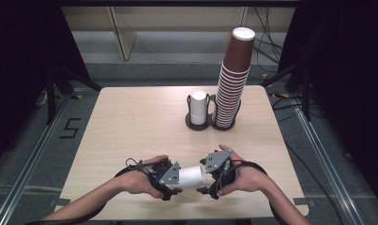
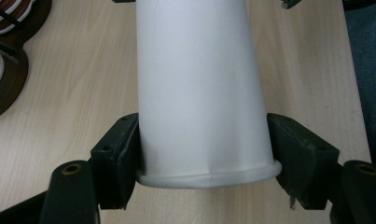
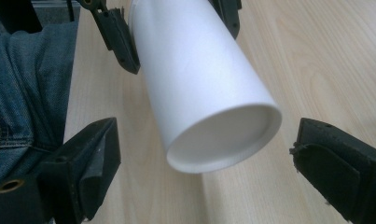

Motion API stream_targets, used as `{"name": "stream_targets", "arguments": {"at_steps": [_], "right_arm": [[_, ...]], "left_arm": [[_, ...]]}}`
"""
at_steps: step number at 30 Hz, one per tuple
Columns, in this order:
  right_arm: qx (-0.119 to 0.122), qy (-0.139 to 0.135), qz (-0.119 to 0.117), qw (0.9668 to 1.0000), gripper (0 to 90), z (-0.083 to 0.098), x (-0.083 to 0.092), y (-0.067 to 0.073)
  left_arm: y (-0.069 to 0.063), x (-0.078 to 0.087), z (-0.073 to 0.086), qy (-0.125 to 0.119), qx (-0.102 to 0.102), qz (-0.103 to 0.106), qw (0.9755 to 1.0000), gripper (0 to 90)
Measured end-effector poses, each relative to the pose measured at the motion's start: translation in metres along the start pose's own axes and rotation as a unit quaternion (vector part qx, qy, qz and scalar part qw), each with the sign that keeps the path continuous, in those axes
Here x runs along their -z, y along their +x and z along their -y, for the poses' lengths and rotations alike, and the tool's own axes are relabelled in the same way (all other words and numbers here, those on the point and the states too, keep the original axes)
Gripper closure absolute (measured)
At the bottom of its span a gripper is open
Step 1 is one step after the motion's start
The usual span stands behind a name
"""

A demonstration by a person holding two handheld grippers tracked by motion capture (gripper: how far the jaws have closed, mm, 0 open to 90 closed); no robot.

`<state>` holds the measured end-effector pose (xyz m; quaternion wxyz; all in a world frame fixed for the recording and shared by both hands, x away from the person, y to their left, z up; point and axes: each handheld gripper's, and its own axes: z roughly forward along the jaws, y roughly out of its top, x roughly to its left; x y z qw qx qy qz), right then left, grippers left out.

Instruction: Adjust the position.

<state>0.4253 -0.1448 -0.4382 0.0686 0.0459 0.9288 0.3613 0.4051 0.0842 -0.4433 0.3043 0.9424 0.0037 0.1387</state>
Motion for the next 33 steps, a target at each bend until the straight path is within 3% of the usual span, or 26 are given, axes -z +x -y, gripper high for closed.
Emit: {"name": "stream_targets", "arguments": {"at_steps": [2, 3, 6, 8, 10, 11, 16, 19, 22, 23, 28, 30, 33], "right_arm": [[-0.016, 0.009, -0.006, 0.9998, 9.8, -0.002, -0.002, 0.003], [0.001, 0.005, -0.009, 1.0, 10.3, -0.003, -0.003, 0.001], [0.017, 0.01, -0.006, 0.9998, 11.9, -0.006, -0.007, 0.001], [0.001, 0.018, -0.012, 0.9998, 14.2, -0.007, -0.009, 0.004], [0.006, 0.022, -0.013, 0.9997, 15.0, -0.008, -0.011, 0.004], [0.024, 0.024, -0.014, 0.9994, 15.4, -0.01, -0.013, 0.003], [0.014, 0.029, -0.013, 0.9994, 16.0, -0.011, -0.014, 0.005], [0.036, 0.032, -0.019, 0.9986, 18.3, -0.011, -0.017, 0.005], [0.039, 0.035, -0.021, 0.9984, 19.6, -0.01, -0.018, 0.004], [0.029, 0.038, -0.021, 0.9987, 20.9, -0.009, -0.017, 0.005], [0.035, 0.041, -0.027, 0.9982, 26.4, -0.008, -0.018, 0.006], [0.053, 0.042, -0.027, 0.9974, 29.4, -0.009, -0.02, 0.006], [0.057, 0.04, -0.035, 0.997, 32.9, -0.009, -0.02, 0.005]], "left_arm": [[-0.001, -0.001, -0.001, 0.005, -0.007, 0.003, 1.0, 29.5], [-0.001, -0.002, -0.003, 0.007, -0.01, 0.007, 0.9999, 29.4], [-0.002, -0.002, -0.006, 0.011, -0.017, 0.009, 0.9998, 29.5], [-0.002, -0.002, -0.009, 0.011, -0.022, 0.008, 0.9997, 29.4], [-0.002, -0.002, -0.009, 0.011, -0.022, 0.008, 0.9997, 29.4], [-0.002, -0.002, -0.011, 0.012, -0.025, 0.007, 0.9996, 29.4], [-0.003, -0.003, -0.011, 0.015, -0.03, 0.008, 0.9994, 29.4], [-0.003, -0.005, -0.012, 0.015, -0.032, 0.009, 0.9993, 29.4], [-0.004, -0.005, -0.012, 0.017, -0.035, 0.01, 0.9992, 29.4], [-0.004, -0.005, -0.013, 0.018, -0.038, 0.012, 0.999, 29.4], [-0.004, -0.005, -0.015, 0.017, -0.039, 0.011, 0.999, 29.4], [-0.004, -0.005, -0.016, 0.016, -0.044, 0.012, 0.9988, 29.4], [-0.006, -0.006, -0.018, 0.016, -0.044, 0.015, 0.9988, 29.5]]}}
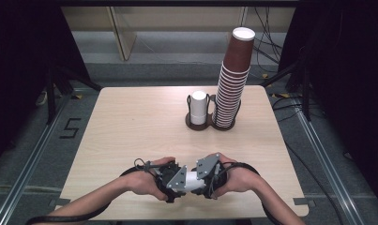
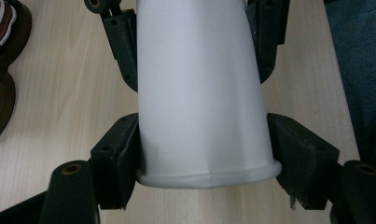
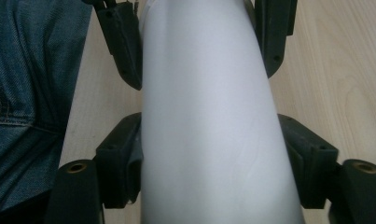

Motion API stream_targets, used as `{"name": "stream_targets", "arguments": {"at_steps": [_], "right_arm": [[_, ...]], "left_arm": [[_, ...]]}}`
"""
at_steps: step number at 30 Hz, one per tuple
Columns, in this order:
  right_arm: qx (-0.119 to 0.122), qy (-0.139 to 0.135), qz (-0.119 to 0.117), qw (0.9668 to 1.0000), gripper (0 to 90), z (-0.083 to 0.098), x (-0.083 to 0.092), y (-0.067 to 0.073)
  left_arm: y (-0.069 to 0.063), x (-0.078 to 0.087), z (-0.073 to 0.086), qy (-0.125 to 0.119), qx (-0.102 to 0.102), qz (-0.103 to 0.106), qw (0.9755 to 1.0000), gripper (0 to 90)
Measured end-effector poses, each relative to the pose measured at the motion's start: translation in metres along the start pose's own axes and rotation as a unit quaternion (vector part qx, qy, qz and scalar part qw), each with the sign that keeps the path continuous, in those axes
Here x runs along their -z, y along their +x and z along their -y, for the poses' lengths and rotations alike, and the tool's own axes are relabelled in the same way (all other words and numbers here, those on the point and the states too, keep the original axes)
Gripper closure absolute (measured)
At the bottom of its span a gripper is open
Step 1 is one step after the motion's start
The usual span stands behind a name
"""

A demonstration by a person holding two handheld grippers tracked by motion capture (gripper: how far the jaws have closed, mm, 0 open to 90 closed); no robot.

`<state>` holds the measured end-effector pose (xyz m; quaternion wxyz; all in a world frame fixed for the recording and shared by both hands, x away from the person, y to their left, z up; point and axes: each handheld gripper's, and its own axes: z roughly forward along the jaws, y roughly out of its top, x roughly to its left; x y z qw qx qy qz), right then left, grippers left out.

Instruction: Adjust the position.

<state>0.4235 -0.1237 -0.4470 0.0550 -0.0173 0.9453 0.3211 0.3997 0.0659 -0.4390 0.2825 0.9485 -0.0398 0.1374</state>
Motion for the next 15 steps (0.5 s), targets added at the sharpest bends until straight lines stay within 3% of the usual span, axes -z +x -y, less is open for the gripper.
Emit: {"name": "stream_targets", "arguments": {"at_steps": [5, 6, 8, 9, 10, 12, 14, 15], "right_arm": [[0.011, -0.001, 0.001, 0.9999, 34.3, 0.001, 0.0011, -0.0002], [-0.006, 0.002, 0.004, 1.0, 34.4, 0.0019, 0.0024, 0.0025], [0.015, -0.003, 0.002, 0.9999, 34.1, 0.0019, 0.0021, 0.0002], [0.021, -0.005, 0.004, 0.9998, 34.0, 0.0022, 0.0025, 0.0], [-0.001, -0.001, 0.004, 1.0, 34.0, 0.0033, 0.0036, 0.003], [0.017, -0.004, 0.007, 0.9998, 34.1, 0.0039, 0.0038, 0.0003], [-0.001, -0.003, 0.012, 0.9999, 34.2, 0.007, 0.0052, 0.0024], [0.016, -0.009, 0.012, 0.9998, 34.2, 0.0079, 0.0044, -0.0002]], "left_arm": [[0.0005, -0.0003, -0.0009, 0.0, -0.003, -0.002, 1.0, 29.3], [0.0005, -0.0007, -0.0008, -0.001, -0.003, -0.001, 1.0, 28.8], [0.0002, -0.0011, -0.0006, -0.005, -0.004, 0.0, 1.0, 26.8], [0.0003, -0.0016, -0.0003, -0.009, -0.002, -0.002, 1.0, 25.2], [0.0003, -0.0022, 0.0001, -0.009, 0.01, -0.004, 0.9999, 21.6], [0.0004, -0.0027, 0.0017, -0.008, 0.017, -0.007, 0.9998, 13.0], [-0.0004, -0.0033, 0.0042, -0.01, 0.023, -0.008, 0.9997, 8.7], [-0.001, -0.0035, 0.0062, -0.012, 0.022, -0.007, 0.9997, 6.6]]}}
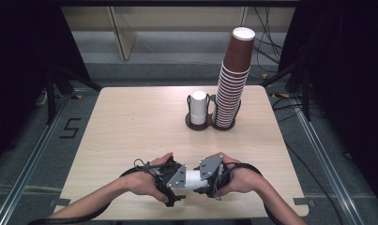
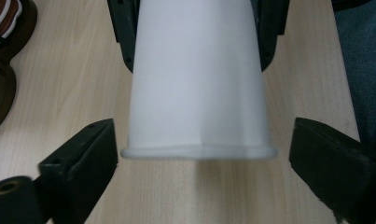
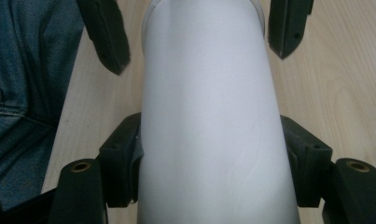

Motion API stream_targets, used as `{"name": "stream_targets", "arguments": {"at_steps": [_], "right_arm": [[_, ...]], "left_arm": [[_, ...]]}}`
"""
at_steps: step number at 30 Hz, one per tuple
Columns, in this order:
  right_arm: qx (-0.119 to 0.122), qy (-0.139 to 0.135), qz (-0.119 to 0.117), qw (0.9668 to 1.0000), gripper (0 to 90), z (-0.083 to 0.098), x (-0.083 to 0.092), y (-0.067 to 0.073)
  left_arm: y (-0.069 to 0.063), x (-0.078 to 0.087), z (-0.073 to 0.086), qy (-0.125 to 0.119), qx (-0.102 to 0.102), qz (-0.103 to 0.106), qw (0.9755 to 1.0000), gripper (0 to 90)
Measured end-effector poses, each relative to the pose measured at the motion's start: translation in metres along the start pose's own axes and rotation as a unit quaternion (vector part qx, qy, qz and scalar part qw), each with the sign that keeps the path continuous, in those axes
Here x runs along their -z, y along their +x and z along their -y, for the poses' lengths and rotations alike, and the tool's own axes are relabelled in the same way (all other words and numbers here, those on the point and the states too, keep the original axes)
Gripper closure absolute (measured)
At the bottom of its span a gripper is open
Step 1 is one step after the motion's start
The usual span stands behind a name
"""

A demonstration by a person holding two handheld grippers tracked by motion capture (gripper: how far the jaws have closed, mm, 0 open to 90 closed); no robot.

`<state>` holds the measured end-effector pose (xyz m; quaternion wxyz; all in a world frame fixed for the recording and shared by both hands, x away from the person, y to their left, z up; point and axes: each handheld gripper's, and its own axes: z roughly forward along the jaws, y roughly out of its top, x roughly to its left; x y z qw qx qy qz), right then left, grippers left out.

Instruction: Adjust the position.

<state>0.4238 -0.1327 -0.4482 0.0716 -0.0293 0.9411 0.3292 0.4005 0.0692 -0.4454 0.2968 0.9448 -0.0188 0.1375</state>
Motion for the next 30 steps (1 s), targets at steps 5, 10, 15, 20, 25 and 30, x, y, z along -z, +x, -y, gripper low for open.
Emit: {"name": "stream_targets", "arguments": {"at_steps": [5, 10, 15, 20, 25, 30], "right_arm": [[-0.012, -0.01, 0.011, 0.9998, 34.3, 0.007, 0.003, 0.001], [-0.007, -0.023, 0.024, 0.9994, 34.3, 0.01, 0.006, 0.0], [-0.008, -0.049, 0.039, 0.998, 34.3, 0.016, 0.01, -0.001], [-0.026, -0.077, 0.052, 0.9954, 34.3, 0.022, 0.013, 0.0], [-0.038, -0.106, 0.072, 0.991, 34.3, 0.027, 0.018, 0.0], [-0.052, -0.128, 0.086, 0.9867, 34.3, 0.032, 0.02, 0.001]], "left_arm": [[-0.002, 0.0, 0.007, -0.008, 0.014, -0.001, 0.9999, 4.3], [0.0, 0.0, 0.012, -0.017, 0.027, -0.01, 0.9994, 4.1], [0.004, 0.005, 0.02, -0.032, 0.04, -0.015, 0.9986, 4.3], [0.008, 0.009, 0.027, -0.057, 0.062, -0.023, 0.9961, 4.9], [0.009, 0.012, 0.031, -0.095, 0.086, -0.026, 0.9914, 5.0], [0.009, 0.014, 0.031, -0.119, 0.098, -0.023, 0.9878, 5.2]]}}
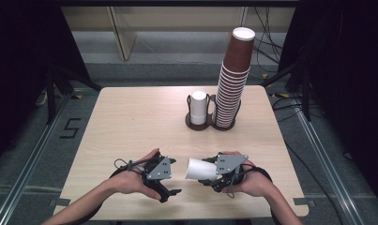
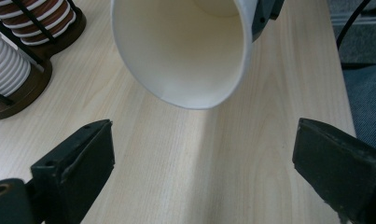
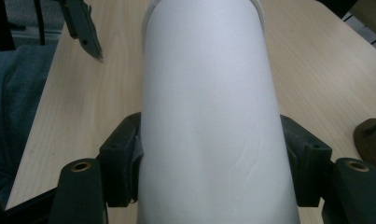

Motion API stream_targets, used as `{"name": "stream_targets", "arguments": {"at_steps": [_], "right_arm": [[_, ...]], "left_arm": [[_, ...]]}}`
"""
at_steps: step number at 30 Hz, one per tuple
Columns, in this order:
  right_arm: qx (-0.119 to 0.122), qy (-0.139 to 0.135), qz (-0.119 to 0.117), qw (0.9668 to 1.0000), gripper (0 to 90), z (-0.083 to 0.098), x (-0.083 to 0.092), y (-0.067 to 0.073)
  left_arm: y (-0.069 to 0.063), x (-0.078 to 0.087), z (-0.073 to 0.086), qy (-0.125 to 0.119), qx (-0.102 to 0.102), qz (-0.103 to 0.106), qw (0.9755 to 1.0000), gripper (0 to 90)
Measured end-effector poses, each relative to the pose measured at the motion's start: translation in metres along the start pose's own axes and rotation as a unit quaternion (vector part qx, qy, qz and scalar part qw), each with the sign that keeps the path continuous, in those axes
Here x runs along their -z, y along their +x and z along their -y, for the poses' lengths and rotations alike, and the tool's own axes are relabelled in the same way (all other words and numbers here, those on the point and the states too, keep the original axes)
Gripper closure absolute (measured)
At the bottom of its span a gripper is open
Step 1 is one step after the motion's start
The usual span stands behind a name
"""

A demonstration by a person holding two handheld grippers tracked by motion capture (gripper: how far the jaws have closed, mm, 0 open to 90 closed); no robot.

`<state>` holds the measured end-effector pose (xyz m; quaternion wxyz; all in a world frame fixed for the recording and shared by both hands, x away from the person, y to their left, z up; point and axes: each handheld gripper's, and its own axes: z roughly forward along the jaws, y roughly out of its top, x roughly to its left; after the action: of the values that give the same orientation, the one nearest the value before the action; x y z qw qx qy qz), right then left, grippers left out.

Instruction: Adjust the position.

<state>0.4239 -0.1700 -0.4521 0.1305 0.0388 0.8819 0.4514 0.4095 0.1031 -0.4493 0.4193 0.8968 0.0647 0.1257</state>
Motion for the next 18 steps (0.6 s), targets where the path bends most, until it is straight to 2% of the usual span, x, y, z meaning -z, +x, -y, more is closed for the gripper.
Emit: {"name": "stream_targets", "arguments": {"at_steps": [1, 2, 4, 5, 7, 10, 11, 13, 14, 16, 18], "right_arm": [[0.004, -0.004, 0.004, 1.0, 34.3, 0.001, 0.001, -0.001], [-0.007, -0.007, 0.004, 0.9999, 34.3, 0.001, 0.001, 0.0], [-0.008, -0.015, 0.008, 0.9998, 34.3, 0.003, 0.001, 0.0], [-0.006, -0.016, 0.012, 0.9998, 34.3, 0.003, 0.002, 0.0], [-0.014, -0.021, 0.013, 0.9996, 34.3, 0.005, 0.002, 0.0], [-0.011, -0.028, 0.018, 0.9994, 34.3, 0.007, 0.002, -0.001], [-0.019, -0.038, 0.022, 0.9988, 34.3, 0.009, 0.002, -0.001], [-0.032, -0.043, 0.021, 0.9983, 34.3, 0.01, 0.002, 0.0], [-0.032, -0.043, 0.021, 0.9983, 34.3, 0.01, 0.002, 0.0], [-0.025, -0.062, 0.032, 0.9973, 34.3, 0.012, 0.002, -0.002], [-0.032, -0.064, 0.035, 0.9968, 34.3, 0.013, 0.002, -0.001]], "left_arm": [[0.0, 0.0, 0.0, -0.005, 0.003, 0.001, 1.0, 5.2], [0.001, 0.0, 0.0, -0.007, 0.005, 0.001, 1.0, 5.2], [0.002, 0.002, 0.0, -0.01, 0.015, 0.003, 0.9998, 5.4], [0.002, 0.001, 0.001, -0.022, 0.028, 0.006, 0.9994, 5.6], [0.003, 0.001, 0.001, -0.027, 0.032, 0.003, 0.9991, 5.8], [0.004, 0.002, 0.001, -0.028, 0.035, -0.001, 0.999, 6.4], [0.004, 0.002, 0.0, -0.04, 0.046, -0.003, 0.9981, 6.6], [0.004, 0.003, 0.0, -0.05, 0.05, -0.001, 0.9975, 7.1], [0.004, 0.003, 0.0, -0.05, 0.05, -0.001, 0.9975, 7.2], [0.004, 0.004, -0.002, -0.065, 0.058, -0.002, 0.9962, 7.5], [0.005, 0.005, -0.002, -0.068, 0.06, -0.004, 0.9959, 7.7]]}}
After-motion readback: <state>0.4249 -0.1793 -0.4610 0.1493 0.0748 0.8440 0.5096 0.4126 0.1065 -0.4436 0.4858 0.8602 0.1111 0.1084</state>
